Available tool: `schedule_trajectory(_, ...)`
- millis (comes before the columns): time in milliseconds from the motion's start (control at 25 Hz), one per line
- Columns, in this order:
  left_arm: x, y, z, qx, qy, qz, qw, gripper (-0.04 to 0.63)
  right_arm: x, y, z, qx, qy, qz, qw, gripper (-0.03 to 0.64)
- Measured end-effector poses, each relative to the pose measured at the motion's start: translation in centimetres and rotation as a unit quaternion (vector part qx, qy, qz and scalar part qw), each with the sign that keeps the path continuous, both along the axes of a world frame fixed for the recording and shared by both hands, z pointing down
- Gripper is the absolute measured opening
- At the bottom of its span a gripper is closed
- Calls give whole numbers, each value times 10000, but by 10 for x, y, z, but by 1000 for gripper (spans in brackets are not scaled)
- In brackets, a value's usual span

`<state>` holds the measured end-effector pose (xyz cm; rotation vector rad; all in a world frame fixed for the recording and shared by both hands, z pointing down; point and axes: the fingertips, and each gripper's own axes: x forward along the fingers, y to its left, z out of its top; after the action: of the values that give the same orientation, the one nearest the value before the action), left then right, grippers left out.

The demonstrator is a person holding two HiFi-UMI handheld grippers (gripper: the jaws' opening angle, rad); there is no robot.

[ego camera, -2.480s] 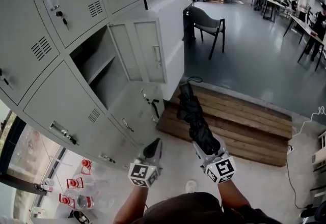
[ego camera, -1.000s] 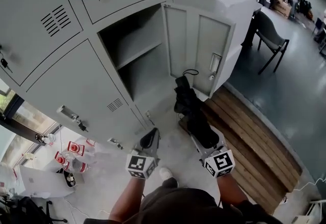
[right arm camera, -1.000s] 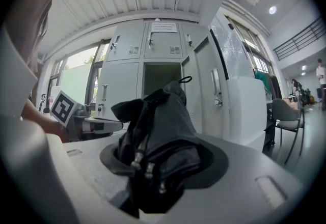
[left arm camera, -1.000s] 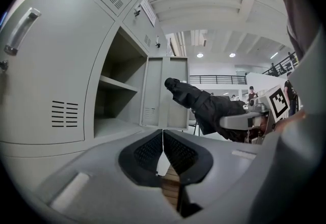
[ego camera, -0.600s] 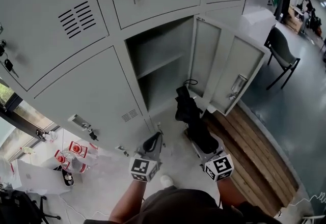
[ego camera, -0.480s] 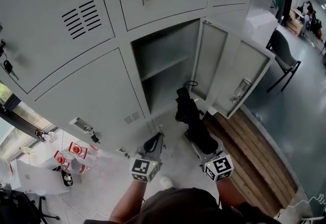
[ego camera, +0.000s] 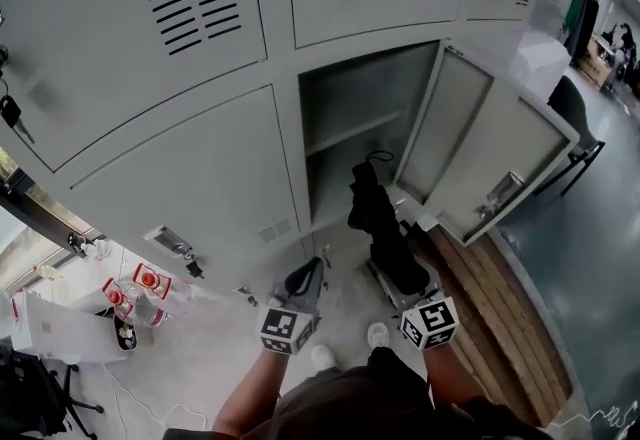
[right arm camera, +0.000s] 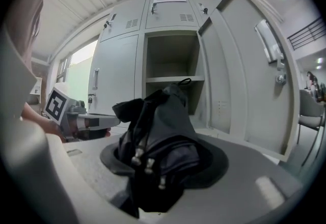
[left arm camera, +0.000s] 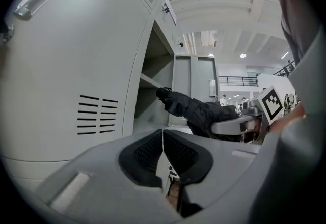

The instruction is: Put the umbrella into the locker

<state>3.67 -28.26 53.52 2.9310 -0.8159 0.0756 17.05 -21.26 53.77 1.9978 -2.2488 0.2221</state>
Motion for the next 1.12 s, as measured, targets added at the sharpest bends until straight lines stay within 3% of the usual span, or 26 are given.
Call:
schedule_trajectory(360,-4,-18,4,-48,-141,-726,9973,5,13,-53,7,-234,31,-429,9988,233)
schedule_trajectory(520,-3,-26,-1,56,-127,-1083,9940,5,19,-76,7,-284,32,-656,9974,233)
schedule_trajectory(760,-4,-30,2,-91,-208,-1520,9881,5,23,-115,6,-323,8,-932,9951,233)
schedule_trajectory(1120,-9,-40,7,-193,-261,-1950,9803,5,21,-173,5,-443,61,-1123,9927,233)
